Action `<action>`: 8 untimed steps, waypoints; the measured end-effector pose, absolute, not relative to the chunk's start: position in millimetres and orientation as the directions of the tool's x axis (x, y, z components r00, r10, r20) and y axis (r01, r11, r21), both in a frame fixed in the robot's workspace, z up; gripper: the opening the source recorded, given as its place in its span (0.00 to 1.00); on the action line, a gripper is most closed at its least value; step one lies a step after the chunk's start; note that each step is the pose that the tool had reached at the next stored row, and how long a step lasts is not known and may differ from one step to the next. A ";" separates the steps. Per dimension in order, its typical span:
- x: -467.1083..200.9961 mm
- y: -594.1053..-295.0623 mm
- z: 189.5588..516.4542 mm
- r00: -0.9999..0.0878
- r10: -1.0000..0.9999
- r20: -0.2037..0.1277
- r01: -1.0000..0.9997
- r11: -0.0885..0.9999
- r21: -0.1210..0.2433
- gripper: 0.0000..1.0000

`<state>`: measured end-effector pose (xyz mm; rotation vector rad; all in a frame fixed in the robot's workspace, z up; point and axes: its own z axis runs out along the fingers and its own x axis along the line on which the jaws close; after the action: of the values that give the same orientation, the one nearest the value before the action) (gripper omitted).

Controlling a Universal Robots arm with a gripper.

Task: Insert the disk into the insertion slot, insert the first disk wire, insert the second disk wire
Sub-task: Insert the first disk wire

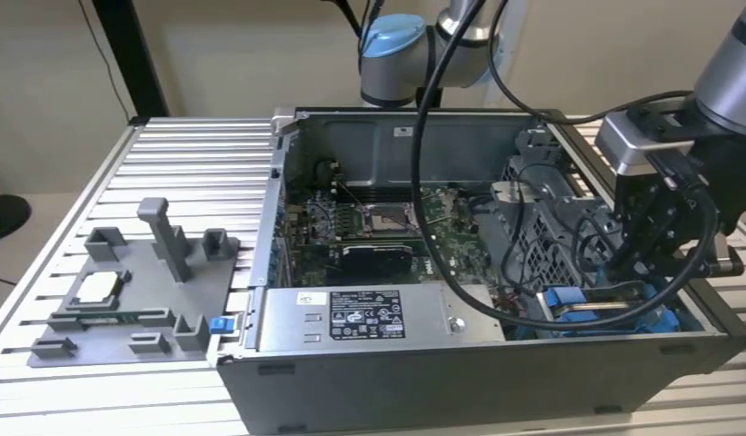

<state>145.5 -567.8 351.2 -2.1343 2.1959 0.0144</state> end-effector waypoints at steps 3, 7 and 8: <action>145.5 -567.9 350.6 -0.027 -0.998 -0.059 -0.998 0.030 -0.048 0.00; 145.7 -569.6 349.8 -0.028 -0.998 -0.057 -0.999 0.030 -0.042 0.00; 145.8 -570.4 349.7 -0.028 -0.998 -0.056 -0.999 0.030 -0.038 0.00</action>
<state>145.8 -570.4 349.7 -2.1422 2.2054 0.0180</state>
